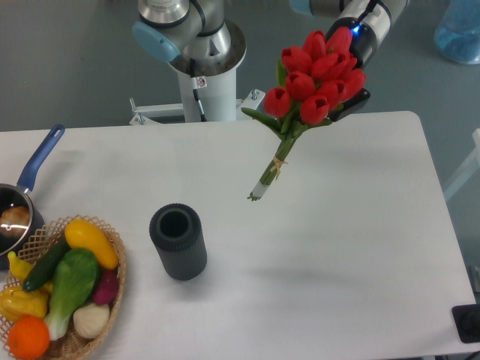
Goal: Place the flowers on the table
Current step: 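Rotate the gripper holding the red tulip bouquet so blooms hang downward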
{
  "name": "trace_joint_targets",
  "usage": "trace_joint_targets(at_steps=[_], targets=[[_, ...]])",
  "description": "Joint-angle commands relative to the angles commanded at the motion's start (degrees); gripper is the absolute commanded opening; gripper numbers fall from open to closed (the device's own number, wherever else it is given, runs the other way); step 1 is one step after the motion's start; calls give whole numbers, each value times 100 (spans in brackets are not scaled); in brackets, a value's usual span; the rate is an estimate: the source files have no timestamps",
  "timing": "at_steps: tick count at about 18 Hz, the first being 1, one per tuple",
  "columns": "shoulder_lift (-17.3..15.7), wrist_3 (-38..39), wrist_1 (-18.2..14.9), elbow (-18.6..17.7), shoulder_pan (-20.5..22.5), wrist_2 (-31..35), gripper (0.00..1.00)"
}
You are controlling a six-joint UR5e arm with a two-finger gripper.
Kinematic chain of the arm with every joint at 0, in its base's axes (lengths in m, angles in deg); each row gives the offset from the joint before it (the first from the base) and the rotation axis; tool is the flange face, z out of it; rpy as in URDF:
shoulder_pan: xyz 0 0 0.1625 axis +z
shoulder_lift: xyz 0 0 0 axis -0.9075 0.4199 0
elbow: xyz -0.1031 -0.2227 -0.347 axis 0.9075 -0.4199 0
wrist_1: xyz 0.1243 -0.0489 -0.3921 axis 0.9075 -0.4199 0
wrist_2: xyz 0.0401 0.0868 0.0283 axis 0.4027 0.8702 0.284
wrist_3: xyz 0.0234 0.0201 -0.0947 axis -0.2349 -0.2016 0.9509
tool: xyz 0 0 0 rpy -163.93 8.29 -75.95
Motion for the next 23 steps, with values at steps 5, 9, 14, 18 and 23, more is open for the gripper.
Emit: trace_joint_targets(at_steps=[5,9,14,18,23], targets=[[-79,0,-9,-53,9,105,32],[-97,0,0,-9,0,360,32],[-167,9,0,210,-26,1202,32],[-377,0,-9,290,-88,2370,32],[-378,9,-35,413,-412,4074,26]])
